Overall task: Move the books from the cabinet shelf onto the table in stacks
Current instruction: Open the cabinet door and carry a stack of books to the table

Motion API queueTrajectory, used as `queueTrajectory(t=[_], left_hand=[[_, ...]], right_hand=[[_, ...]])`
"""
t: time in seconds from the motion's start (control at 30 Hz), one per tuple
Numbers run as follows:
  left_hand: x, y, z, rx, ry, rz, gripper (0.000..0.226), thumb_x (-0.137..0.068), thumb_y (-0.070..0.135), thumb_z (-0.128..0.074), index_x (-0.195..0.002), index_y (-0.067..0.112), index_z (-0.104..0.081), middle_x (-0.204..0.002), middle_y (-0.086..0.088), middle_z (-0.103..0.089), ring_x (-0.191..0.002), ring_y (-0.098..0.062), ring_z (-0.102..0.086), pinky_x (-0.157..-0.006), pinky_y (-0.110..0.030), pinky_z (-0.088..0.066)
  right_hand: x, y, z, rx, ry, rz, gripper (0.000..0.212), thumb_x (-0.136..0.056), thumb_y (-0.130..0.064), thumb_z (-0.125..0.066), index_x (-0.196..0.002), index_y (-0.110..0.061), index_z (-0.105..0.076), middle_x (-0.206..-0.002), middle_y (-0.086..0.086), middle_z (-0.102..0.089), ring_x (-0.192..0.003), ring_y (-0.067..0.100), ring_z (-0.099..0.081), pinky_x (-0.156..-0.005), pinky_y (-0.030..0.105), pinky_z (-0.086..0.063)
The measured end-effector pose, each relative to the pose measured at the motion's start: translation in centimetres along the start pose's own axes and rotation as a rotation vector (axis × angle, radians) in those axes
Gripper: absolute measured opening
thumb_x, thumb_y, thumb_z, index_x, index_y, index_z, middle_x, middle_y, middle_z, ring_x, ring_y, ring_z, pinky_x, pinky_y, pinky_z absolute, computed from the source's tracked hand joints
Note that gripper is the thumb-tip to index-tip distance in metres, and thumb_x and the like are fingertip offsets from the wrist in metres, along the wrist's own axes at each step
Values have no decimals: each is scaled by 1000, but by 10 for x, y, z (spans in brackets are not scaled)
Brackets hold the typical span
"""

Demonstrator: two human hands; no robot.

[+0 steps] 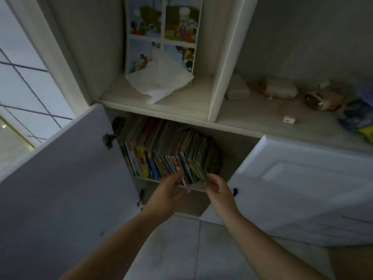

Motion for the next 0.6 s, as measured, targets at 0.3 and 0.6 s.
queueTrajectory(t=[0.3, 0.6], left_hand=[[-127, -49, -61, 248, 79, -18, 80, -84, 18, -67, -147, 24, -18, -148, 12, -21, -140, -14, -26, -114, -41, -30], [-178, -99, -82, 269, 180, -104, 82, -80, -4, -65, -122, 46, -16, -125, 21, -39, -118, 9, -37, -105, -34, -38]], right_hand=[[-122, 63, -21, 13, -127, -80, 62, -90, -34, -57, -145, -28, -30, -149, -4, -36, -133, 17, -38, -108, 35, -35], [-180, 116, -32, -129, -58, -143, 67, -88, -52, -49, -145, -29, -25, -153, 0, -29, -141, 25, -27, -116, 48, -22]])
Point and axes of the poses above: each hand's wrist, its own x-axis away from the middle knuckle, its own z-axis out of the back of the hand, y = z × x, the point moved 4 cm from there along -x, towards the middle knuckle
